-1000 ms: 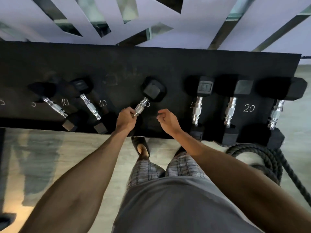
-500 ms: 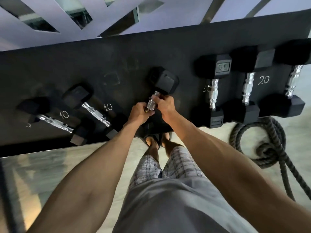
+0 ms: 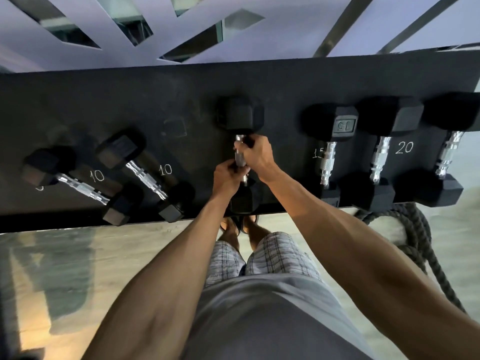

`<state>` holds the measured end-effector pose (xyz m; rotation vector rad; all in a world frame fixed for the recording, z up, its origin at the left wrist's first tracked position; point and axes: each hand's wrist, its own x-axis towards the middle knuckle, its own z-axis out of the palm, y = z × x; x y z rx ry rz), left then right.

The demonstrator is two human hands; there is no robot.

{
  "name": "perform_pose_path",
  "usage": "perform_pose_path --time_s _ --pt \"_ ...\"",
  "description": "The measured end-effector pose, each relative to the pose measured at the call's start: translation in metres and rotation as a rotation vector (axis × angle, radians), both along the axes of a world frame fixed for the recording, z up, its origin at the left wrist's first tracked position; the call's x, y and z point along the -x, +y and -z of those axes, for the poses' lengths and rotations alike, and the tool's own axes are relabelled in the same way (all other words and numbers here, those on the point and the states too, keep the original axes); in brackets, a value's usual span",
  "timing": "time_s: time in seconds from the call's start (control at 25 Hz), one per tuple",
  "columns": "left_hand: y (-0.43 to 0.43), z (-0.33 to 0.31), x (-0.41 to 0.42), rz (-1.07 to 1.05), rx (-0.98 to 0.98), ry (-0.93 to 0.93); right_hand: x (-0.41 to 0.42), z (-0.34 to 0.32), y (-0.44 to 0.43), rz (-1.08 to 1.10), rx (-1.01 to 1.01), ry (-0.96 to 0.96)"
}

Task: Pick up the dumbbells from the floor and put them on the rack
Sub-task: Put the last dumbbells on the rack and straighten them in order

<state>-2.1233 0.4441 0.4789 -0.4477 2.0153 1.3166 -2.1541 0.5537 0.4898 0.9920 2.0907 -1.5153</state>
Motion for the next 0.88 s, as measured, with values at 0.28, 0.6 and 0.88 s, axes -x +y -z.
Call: perform_pose_path --time_s 0.28,0.6,0.88 --pt "0.002 0.007 -0.011 0.023 0.081 -0.019 -0.016 0.011 0.003 -0.135 -0.034 0.024" --pt "-0.007 0.0 -0.014 0.18 0.19 -0.038 -0.029 0.0 -0.002 -0.152 -0.11 -0.007" --pt "-0.116 -0.013 0.016 -0.286 0.208 -0.03 -0.057 -0.025 -0.034 -0.066 -0.216 0.044"
